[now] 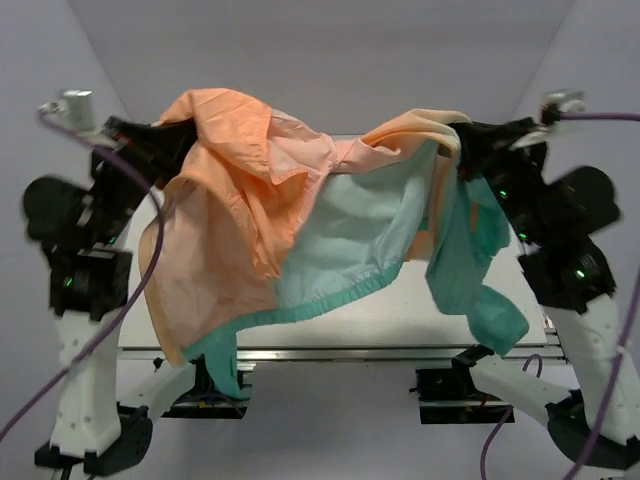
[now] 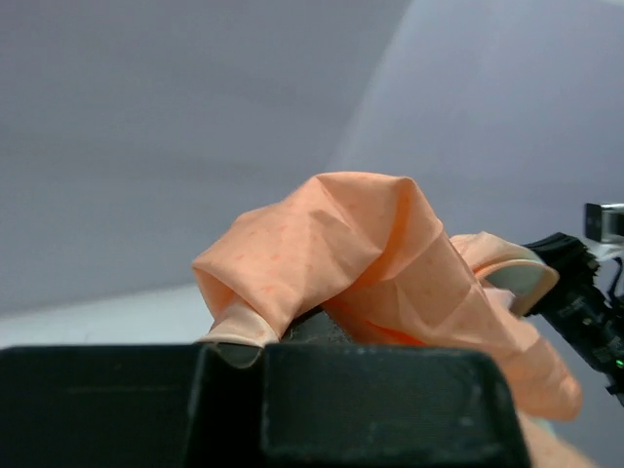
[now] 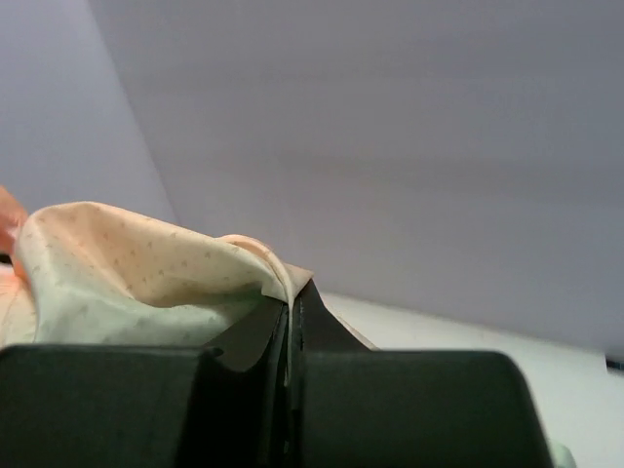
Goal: Zip up the jacket
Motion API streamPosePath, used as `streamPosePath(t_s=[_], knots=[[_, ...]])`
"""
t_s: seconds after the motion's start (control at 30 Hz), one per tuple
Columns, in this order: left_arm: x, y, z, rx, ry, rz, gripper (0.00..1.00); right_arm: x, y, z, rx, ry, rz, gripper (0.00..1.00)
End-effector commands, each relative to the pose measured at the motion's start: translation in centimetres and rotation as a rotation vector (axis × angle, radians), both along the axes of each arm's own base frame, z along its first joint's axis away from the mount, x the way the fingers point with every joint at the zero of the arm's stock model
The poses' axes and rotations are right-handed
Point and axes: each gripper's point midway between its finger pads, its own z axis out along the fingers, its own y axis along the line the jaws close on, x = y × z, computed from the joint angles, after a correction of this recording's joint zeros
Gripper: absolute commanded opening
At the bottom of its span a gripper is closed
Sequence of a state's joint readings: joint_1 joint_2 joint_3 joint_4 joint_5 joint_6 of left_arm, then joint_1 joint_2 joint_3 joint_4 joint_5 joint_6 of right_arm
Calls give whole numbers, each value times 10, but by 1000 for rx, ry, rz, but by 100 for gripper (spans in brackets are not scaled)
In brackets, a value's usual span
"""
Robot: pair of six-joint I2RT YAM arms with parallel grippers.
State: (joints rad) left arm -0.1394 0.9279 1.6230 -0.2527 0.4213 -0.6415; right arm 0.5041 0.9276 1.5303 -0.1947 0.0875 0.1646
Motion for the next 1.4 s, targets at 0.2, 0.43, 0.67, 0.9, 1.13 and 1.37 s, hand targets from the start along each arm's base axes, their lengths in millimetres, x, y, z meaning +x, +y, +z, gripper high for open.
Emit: streamPosePath(t_s=[0.2,0.43,0.67,0.9,1.13,1.37], knots=[[224,-14,-317,75,875,129,9,154,42,-241,-172,578,-199,5],[284,-36,-432,311,1239,138,70,200,72,-351,-310,922,-80,89],[227,-25,-398,289,1143,189,98,129,41,-357,-269,944,-92,89],[100,15,-457,249,1379,321,98,14,-20,-440,-228,1179,-232,89],[8,26,-530,154,1623,361,98,-51,-52,-505,-200,1410,-360,89],[-18,28,-565,161,1713,357,98,-47,-79,-536,-241,1470,-538,89]])
